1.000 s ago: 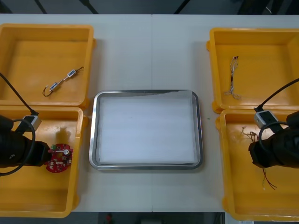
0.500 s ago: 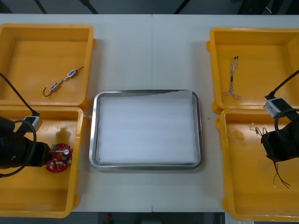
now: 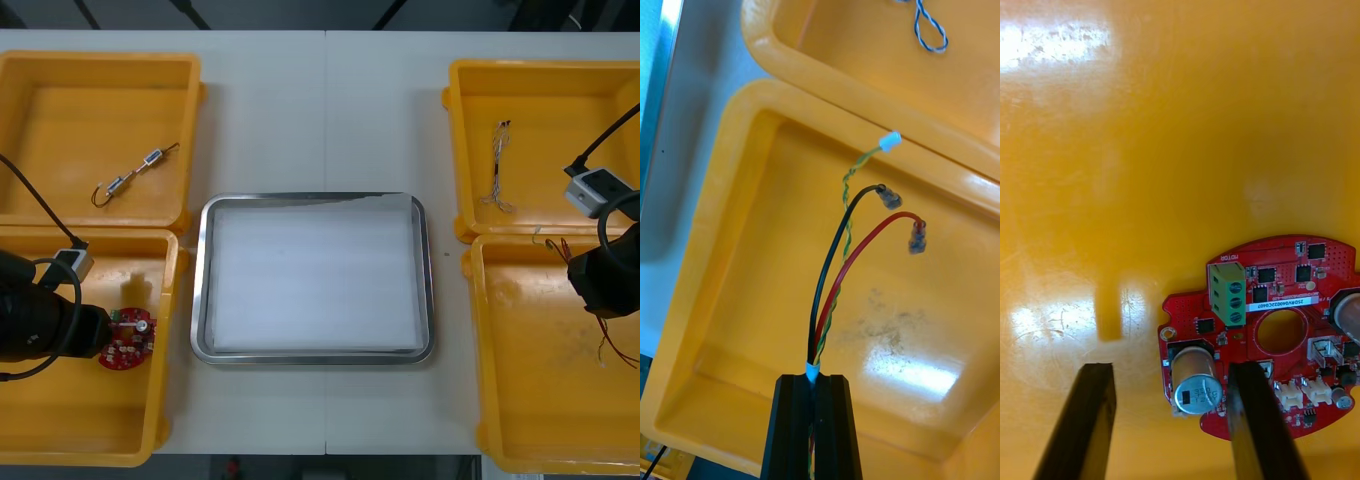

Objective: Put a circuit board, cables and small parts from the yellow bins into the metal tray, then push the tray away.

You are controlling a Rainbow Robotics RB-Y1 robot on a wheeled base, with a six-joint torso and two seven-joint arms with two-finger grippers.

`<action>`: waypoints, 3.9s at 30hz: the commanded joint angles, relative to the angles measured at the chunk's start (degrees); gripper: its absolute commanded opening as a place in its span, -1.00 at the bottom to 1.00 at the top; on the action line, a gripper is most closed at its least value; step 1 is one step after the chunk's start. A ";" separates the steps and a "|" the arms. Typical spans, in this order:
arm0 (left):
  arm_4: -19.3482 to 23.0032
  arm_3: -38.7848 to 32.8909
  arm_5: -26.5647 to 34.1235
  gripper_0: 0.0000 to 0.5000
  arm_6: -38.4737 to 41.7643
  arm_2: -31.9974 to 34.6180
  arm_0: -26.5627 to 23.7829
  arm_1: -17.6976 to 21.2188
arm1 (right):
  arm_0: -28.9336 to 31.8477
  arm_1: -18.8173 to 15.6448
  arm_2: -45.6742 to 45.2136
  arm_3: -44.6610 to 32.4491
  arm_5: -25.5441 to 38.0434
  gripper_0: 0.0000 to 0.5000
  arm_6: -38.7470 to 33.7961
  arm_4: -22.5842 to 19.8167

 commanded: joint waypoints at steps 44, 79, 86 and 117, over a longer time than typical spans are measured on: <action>18.50 -10.44 20.38 -1.00 -7.17 25.50 -4.15 7.17 | -4.97 -3.07 -1.29 -1.69 0.42 -1.00 3.53 -5.13; -3.74 -14.74 30.84 -1.00 35.55 -7.81 -32.54 -16.65 | -4.97 -3.07 -1.29 -1.69 0.42 -1.00 3.53 -5.13; -11.21 -13.78 30.40 -1.00 37.39 -13.61 -32.54 -20.26 | -4.97 -3.07 -1.29 -1.69 0.42 -1.00 3.53 -5.13; -21.49 -7.19 27.06 -1.00 39.77 -25.39 -32.54 -26.76 | -4.97 -3.07 -1.29 -1.69 0.42 -1.00 3.53 -5.13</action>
